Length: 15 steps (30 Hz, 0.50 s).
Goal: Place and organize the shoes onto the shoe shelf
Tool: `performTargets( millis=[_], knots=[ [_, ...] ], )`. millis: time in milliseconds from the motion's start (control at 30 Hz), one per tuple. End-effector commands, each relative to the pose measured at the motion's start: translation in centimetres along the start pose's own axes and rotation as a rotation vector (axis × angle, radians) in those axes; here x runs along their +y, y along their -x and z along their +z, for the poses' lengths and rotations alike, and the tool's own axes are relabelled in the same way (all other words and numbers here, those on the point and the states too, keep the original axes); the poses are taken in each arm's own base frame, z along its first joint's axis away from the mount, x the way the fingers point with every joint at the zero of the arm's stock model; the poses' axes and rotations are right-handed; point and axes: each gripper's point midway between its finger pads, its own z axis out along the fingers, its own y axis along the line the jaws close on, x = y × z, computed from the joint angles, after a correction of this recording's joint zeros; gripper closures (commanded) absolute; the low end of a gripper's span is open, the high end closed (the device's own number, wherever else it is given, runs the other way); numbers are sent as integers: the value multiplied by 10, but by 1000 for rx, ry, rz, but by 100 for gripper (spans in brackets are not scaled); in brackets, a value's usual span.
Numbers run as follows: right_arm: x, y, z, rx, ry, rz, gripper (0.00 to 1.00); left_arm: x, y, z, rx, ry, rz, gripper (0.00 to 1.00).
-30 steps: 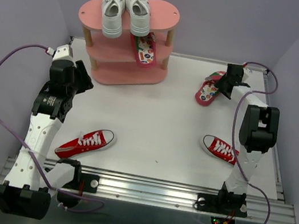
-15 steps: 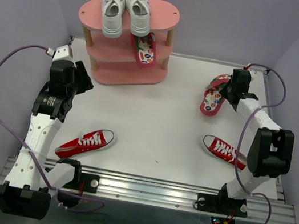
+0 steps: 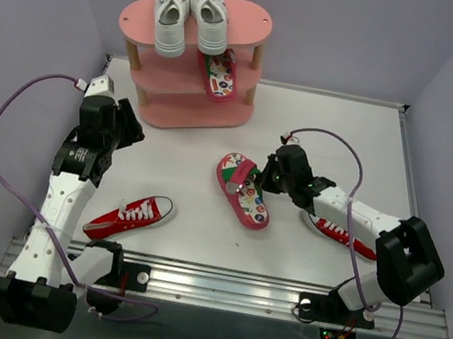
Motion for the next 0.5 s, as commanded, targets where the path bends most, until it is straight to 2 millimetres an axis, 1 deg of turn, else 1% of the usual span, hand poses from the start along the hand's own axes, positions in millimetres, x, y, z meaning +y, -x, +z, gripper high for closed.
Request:
performTargets(
  millis=[0, 33, 67, 100, 133, 167, 200, 233, 267, 300, 367, 400, 433, 467],
  knots=[
    [40, 28, 13, -128, 126, 72, 99, -5, -2, -7, -18, -41, -13, 37],
    [36, 21, 23, -104, 111, 72, 99, -5, -3, -8, -15, -43, -13, 37],
    [36, 17, 26, -90, 108, 73, 99, -4, -6, -8, -8, -43, -13, 36],
    [41, 14, 28, -74, 114, 69, 93, -6, -8, -8, -2, -48, -17, 35],
    [42, 14, 29, -66, 116, 68, 84, -6, -9, -8, 3, -52, -16, 34],
    [42, 12, 30, -55, 113, 64, 72, -7, -12, -9, 10, -56, -20, 34],
    [41, 11, 29, -43, 104, 58, 55, -9, -14, -9, 16, -66, -23, 33],
    [41, 13, 28, -43, 100, 49, 45, -11, -17, -10, 21, -74, -25, 31],
    [43, 19, 25, -53, 97, 33, 36, -12, -21, -10, 29, -81, -35, 31],
    [41, 24, 20, -68, 76, 28, 30, -14, -24, -10, 37, -90, -40, 30],
    [36, 34, 10, -87, 33, 6, 29, -23, -35, -12, 62, -110, -55, 30],
    [30, 42, 5, -116, -6, -4, 27, -26, -40, -12, 74, -112, -72, 30],
    [25, 49, -8, -136, -39, -17, 27, -26, -43, -13, 70, -98, -89, 30],
    [13, 60, -15, -163, -83, -6, 23, -32, -48, -14, 81, -108, -98, 29]
  ],
)
